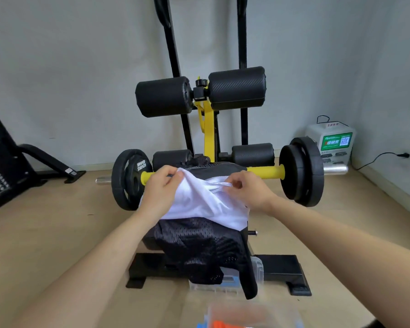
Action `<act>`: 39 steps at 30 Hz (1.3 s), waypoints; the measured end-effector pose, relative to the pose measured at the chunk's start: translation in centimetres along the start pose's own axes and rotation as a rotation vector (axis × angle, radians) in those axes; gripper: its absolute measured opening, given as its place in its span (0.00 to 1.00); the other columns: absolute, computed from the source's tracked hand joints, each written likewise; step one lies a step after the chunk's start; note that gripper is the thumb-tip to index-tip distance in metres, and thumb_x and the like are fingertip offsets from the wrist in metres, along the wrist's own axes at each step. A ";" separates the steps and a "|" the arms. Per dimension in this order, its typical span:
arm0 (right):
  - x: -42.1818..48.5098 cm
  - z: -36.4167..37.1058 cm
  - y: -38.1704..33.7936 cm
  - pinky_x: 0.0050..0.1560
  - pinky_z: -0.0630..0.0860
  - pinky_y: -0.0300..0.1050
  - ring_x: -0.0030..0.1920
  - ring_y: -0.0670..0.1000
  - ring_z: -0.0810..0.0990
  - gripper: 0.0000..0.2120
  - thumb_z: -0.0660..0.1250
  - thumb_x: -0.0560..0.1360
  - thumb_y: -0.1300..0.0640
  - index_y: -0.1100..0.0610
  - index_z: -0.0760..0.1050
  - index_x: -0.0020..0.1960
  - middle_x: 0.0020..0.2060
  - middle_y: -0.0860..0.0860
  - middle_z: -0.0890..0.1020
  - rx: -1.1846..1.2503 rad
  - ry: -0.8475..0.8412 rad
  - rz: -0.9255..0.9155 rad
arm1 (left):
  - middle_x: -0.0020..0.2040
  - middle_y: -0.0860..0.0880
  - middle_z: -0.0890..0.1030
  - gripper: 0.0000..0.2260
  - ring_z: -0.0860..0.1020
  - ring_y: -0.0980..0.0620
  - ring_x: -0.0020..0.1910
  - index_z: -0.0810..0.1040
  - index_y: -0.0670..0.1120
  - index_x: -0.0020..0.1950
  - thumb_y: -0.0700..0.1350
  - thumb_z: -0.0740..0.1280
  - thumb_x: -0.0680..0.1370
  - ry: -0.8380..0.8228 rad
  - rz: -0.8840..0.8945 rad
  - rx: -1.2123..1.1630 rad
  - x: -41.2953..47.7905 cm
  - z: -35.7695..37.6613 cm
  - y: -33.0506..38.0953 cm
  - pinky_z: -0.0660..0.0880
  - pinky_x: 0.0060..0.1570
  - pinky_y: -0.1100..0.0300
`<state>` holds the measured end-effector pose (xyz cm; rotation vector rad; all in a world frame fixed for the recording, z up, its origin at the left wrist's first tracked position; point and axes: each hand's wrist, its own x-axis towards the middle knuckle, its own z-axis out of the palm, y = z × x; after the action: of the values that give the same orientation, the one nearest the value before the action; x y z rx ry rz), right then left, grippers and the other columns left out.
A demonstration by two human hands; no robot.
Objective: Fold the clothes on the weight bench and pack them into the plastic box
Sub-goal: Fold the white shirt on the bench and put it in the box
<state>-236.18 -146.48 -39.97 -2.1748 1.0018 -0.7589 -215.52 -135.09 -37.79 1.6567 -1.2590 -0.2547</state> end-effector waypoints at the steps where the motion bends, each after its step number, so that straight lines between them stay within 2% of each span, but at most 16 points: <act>1: 0.0 -0.5 -0.4 0.30 0.66 0.35 0.28 0.40 0.71 0.07 0.69 0.77 0.56 0.58 0.80 0.42 0.30 0.46 0.77 0.085 0.001 -0.003 | 0.44 0.46 0.80 0.08 0.75 0.54 0.42 0.79 0.42 0.51 0.45 0.65 0.82 -0.002 -0.015 -0.036 0.0 -0.5 0.1 0.69 0.41 0.68; 5: -0.8 -2.3 -2.7 0.44 0.80 0.42 0.38 0.45 0.78 0.06 0.69 0.78 0.58 0.59 0.79 0.44 0.36 0.50 0.81 0.515 -0.043 0.014 | 0.40 0.50 0.78 0.08 0.73 0.54 0.41 0.80 0.42 0.46 0.43 0.64 0.82 -0.016 -0.053 -0.203 -0.6 -2.2 1.2 0.69 0.45 0.59; 7: -1.1 -2.7 -3.6 0.46 0.79 0.46 0.40 0.49 0.79 0.07 0.68 0.79 0.59 0.59 0.78 0.43 0.38 0.53 0.80 0.642 -0.029 0.033 | 0.36 0.50 0.76 0.12 0.72 0.54 0.37 0.78 0.42 0.38 0.39 0.62 0.80 -0.052 -0.097 -0.300 -1.2 -2.7 2.2 0.68 0.42 0.56; 10: -1.3 -3.5 -4.3 0.41 0.72 0.48 0.39 0.53 0.74 0.10 0.67 0.79 0.57 0.59 0.75 0.41 0.38 0.57 0.77 0.674 0.074 0.081 | 0.42 0.40 0.84 0.14 0.75 0.45 0.42 0.73 0.41 0.30 0.43 0.58 0.74 -0.184 -0.189 -0.408 -1.9 -3.8 2.9 0.72 0.50 0.50; 12: -1.3 -4.4 -4.4 0.39 0.70 0.45 0.38 0.52 0.73 0.11 0.68 0.78 0.55 0.58 0.74 0.40 0.37 0.56 0.75 0.664 0.156 0.123 | 0.38 0.32 0.79 0.13 0.70 0.43 0.40 0.65 0.42 0.28 0.48 0.60 0.68 -0.251 -0.180 -0.324 -2.1 -4.8 2.7 0.69 0.48 0.47; 14: -1.4 -5.2 -4.0 0.41 0.73 0.48 0.39 0.53 0.74 0.11 0.68 0.78 0.55 0.57 0.74 0.38 0.37 0.55 0.76 0.661 0.243 0.179 | 0.29 0.38 0.71 0.15 0.69 0.46 0.34 0.64 0.44 0.25 0.51 0.62 0.66 -0.222 -0.169 -0.126 -2.4 -5.4 2.2 0.66 0.41 0.51; 16: -1.5 -5.7 -3.8 0.43 0.77 0.53 0.40 0.54 0.76 0.10 0.68 0.78 0.56 0.56 0.75 0.38 0.38 0.56 0.78 0.659 0.294 0.216 | 0.27 0.46 0.76 0.18 0.74 0.47 0.31 0.71 0.46 0.25 0.55 0.64 0.70 -0.158 -0.116 0.055 -2.4 -5.1 1.4 0.70 0.41 0.51; 20: -2.1 -5.5 -4.1 0.40 0.78 0.48 0.41 0.54 0.77 0.09 0.66 0.79 0.58 0.56 0.75 0.39 0.38 0.54 0.79 0.645 0.169 0.244 | 0.47 0.57 0.83 0.13 0.80 0.57 0.50 0.82 0.56 0.49 0.60 0.74 0.70 -0.118 0.030 0.164 -2.8 -2.7 1.2 0.77 0.56 0.52; 23: -2.7 -5.1 -4.5 0.39 0.74 0.42 0.41 0.52 0.77 0.06 0.68 0.78 0.57 0.57 0.78 0.44 0.39 0.54 0.79 0.655 0.042 0.186 | 0.65 0.58 0.77 0.34 0.74 0.58 0.66 0.74 0.57 0.68 0.69 0.72 0.66 -0.241 0.151 0.218 -3.0 0.1 1.9 0.72 0.67 0.52; 25: -3.0 -5.1 -4.7 0.41 0.76 0.42 0.41 0.50 0.79 0.05 0.69 0.78 0.57 0.59 0.79 0.49 0.40 0.54 0.81 0.705 -0.033 0.143 | 0.69 0.60 0.74 0.39 0.70 0.56 0.70 0.69 0.61 0.72 0.74 0.70 0.64 -0.325 0.187 0.257 -3.3 1.6 2.4 0.70 0.68 0.50; 28: -3.0 -5.2 -4.9 0.46 0.80 0.43 0.43 0.51 0.82 0.10 0.67 0.78 0.63 0.62 0.79 0.58 0.45 0.56 0.83 0.864 -0.112 0.097 | 0.55 0.58 0.81 0.28 0.79 0.55 0.57 0.75 0.59 0.62 0.69 0.74 0.66 -0.354 0.213 0.134 -3.4 2.8 3.3 0.77 0.57 0.49; 31: -2.9 -5.4 -4.7 0.52 0.81 0.44 0.49 0.53 0.84 0.16 0.66 0.78 0.67 0.59 0.75 0.65 0.53 0.56 0.85 0.973 -0.119 0.095 | 0.36 0.40 0.78 0.23 0.74 0.48 0.35 0.77 0.41 0.40 0.62 0.71 0.71 -0.149 0.227 -0.018 -2.4 2.6 3.4 0.72 0.38 0.47; 33: -3.0 -5.1 -4.0 0.56 0.80 0.46 0.54 0.53 0.84 0.19 0.69 0.76 0.65 0.57 0.74 0.66 0.56 0.54 0.84 0.791 -0.073 0.047 | 0.35 0.32 0.75 0.29 0.70 0.50 0.35 0.74 0.33 0.40 0.61 0.70 0.71 -0.050 0.142 -0.171 -1.7 1.4 3.3 0.66 0.38 0.53; 35: -3.2 -4.2 -2.9 0.54 0.80 0.43 0.52 0.50 0.83 0.24 0.75 0.72 0.60 0.54 0.74 0.67 0.54 0.51 0.83 0.411 -0.059 -0.009 | 0.33 0.37 0.71 0.28 0.68 0.49 0.36 0.70 0.30 0.41 0.57 0.71 0.74 0.052 0.009 -0.281 -1.2 -0.3 3.2 0.65 0.39 0.55; 37: -3.4 -2.7 -1.7 0.49 0.78 0.40 0.47 0.46 0.80 0.28 0.79 0.68 0.54 0.51 0.74 0.66 0.50 0.48 0.80 0.044 -0.131 -0.068 | 0.35 0.43 0.67 0.24 0.65 0.48 0.36 0.69 0.32 0.38 0.52 0.72 0.75 0.154 -0.136 -0.359 -0.6 -1.9 2.1 0.63 0.39 0.55; 39: -3.4 -1.7 -1.0 0.40 0.73 0.35 0.41 0.43 0.78 0.22 0.77 0.69 0.57 0.52 0.77 0.61 0.43 0.46 0.81 -0.108 -0.139 -0.090 | 0.35 0.45 0.66 0.20 0.64 0.48 0.37 0.70 0.40 0.35 0.53 0.73 0.73 0.240 -0.248 -0.400 -0.3 -3.1 0.7 0.62 0.41 0.54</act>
<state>-238.85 -143.70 -38.93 -2.3438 0.8975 -0.5963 -214.04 -133.00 -35.88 1.4416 -0.7642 -0.4158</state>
